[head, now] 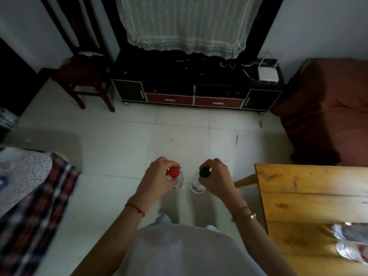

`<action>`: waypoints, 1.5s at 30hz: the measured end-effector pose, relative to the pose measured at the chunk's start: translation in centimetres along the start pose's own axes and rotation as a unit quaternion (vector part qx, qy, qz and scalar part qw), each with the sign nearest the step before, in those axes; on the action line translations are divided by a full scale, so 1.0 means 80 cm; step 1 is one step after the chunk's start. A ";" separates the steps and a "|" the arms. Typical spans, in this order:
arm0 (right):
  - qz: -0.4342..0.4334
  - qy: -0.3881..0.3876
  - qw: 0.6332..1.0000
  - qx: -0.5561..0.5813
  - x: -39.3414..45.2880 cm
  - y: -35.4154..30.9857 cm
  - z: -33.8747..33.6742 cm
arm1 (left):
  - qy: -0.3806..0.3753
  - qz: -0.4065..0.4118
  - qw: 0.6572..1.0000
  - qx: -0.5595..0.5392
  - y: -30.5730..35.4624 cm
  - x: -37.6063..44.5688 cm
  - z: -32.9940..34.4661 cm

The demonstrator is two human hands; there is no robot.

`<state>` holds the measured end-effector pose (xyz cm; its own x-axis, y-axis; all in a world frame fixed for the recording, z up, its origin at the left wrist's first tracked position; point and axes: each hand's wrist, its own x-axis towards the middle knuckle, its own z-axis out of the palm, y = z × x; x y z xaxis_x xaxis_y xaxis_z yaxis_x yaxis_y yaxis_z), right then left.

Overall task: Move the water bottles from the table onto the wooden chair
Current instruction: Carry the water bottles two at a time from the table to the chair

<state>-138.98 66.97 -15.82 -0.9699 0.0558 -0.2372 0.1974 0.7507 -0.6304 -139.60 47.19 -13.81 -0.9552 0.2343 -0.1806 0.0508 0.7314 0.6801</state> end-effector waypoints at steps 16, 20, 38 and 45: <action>-0.131 -0.081 0.988 -0.024 0.265 -0.273 0.130 | 0.131 -0.124 0.984 -0.015 -0.206 0.135 -0.233; -0.153 -0.112 0.981 -0.040 0.350 -0.333 0.154 | 0.156 -0.156 0.975 -0.020 -0.251 0.195 -0.287; -0.202 -0.187 0.958 -0.082 0.751 -0.648 0.288 | 0.247 -0.212 0.945 -0.029 -0.454 0.492 -0.577; -0.181 -0.180 0.964 -0.069 0.872 -0.777 0.373 | 0.212 -0.196 0.957 -0.026 -0.585 0.588 -0.714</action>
<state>-214.64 4.54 -15.24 -0.8546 -0.4397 -0.2763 -0.1902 0.7601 -0.6213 -203.55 -12.59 -13.52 -0.9307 -0.3413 -0.1318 -0.3402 0.6746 0.6551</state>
